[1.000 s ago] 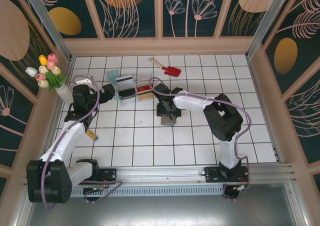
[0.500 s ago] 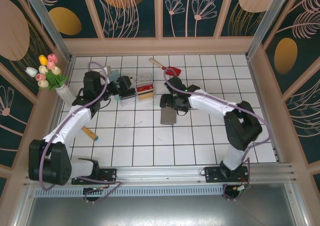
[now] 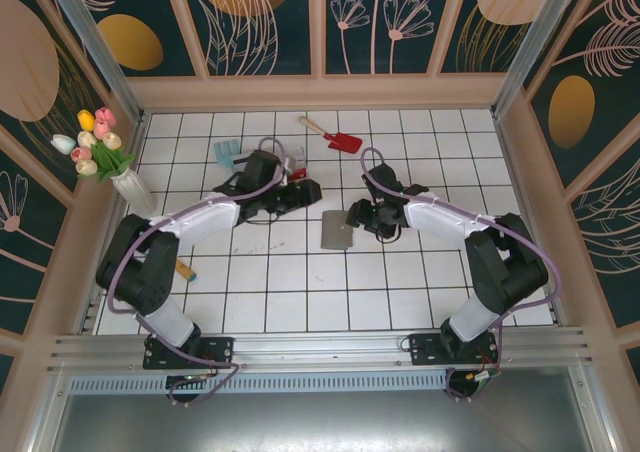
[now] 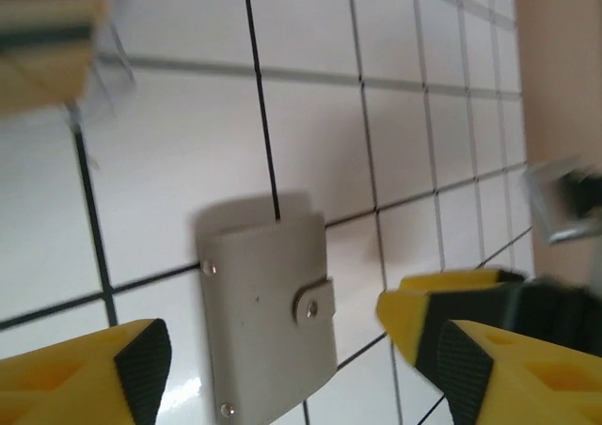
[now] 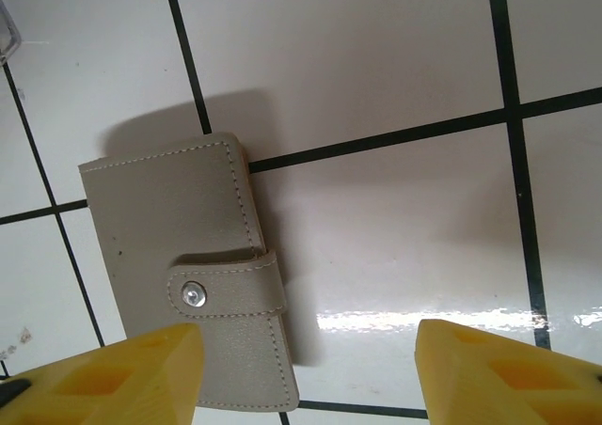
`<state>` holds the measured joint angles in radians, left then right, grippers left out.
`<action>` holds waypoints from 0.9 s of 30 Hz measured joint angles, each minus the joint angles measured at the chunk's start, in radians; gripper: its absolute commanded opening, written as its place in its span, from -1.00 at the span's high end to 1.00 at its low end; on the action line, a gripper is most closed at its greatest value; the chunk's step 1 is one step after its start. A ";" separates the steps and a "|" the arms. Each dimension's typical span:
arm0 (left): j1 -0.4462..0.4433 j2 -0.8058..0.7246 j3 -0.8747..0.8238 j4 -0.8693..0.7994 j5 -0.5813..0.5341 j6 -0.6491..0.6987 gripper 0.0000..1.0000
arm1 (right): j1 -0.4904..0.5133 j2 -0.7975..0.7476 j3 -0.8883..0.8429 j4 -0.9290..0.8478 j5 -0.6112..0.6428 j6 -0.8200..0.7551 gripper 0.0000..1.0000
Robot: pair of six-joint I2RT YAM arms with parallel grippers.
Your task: Take the credit cards out of the card holder
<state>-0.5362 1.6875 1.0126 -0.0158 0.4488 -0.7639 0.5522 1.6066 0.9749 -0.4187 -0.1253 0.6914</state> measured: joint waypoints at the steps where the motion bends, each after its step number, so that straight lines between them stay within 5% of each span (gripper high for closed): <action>1: -0.015 0.024 0.003 -0.003 0.002 -0.008 -0.35 | 0.000 0.000 0.000 0.001 0.000 -0.001 -0.16; 8: -0.068 0.154 0.016 -0.017 0.050 -0.041 0.01 | 0.000 0.046 0.011 0.000 0.000 -0.004 -0.07; 27: -0.068 0.246 0.078 -0.078 0.052 -0.029 0.18 | 0.000 0.101 0.011 -0.007 -0.012 -0.031 -0.03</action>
<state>-0.6041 1.9339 1.0904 -0.0940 0.5007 -0.7929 0.5522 1.7081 0.9863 -0.4259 -0.1375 0.6601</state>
